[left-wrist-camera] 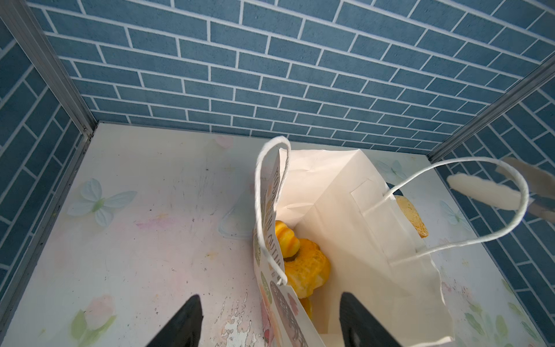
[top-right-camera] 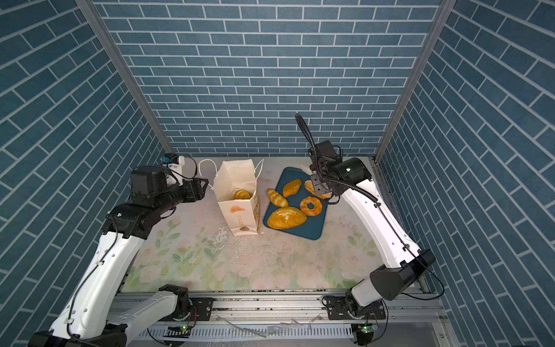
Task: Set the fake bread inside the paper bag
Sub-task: 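Swing the right gripper with open tongs back over the tray, then lower the tongs onto the orange flat bread and pinch it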
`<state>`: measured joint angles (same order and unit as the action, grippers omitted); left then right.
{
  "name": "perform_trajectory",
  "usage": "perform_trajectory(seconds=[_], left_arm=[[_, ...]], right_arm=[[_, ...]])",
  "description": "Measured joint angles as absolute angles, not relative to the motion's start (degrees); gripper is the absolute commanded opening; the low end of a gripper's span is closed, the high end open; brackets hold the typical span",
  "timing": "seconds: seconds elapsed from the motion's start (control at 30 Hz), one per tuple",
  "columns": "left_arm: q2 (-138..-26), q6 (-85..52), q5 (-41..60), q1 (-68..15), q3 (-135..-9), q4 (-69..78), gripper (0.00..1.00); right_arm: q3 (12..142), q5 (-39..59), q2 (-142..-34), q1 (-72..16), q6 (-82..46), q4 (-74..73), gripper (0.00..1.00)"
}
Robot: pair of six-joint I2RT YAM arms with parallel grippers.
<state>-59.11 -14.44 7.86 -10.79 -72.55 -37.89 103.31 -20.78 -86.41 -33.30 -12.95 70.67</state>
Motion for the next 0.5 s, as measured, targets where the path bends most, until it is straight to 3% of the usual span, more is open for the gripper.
perform_trajectory(seconds=[0.5], left_arm=[[-58.7,-14.5,7.6,-10.8,-72.4,-37.9,0.74]], right_arm=[[95.2,-7.6,-97.6,-31.3,-29.1,56.9,0.49]])
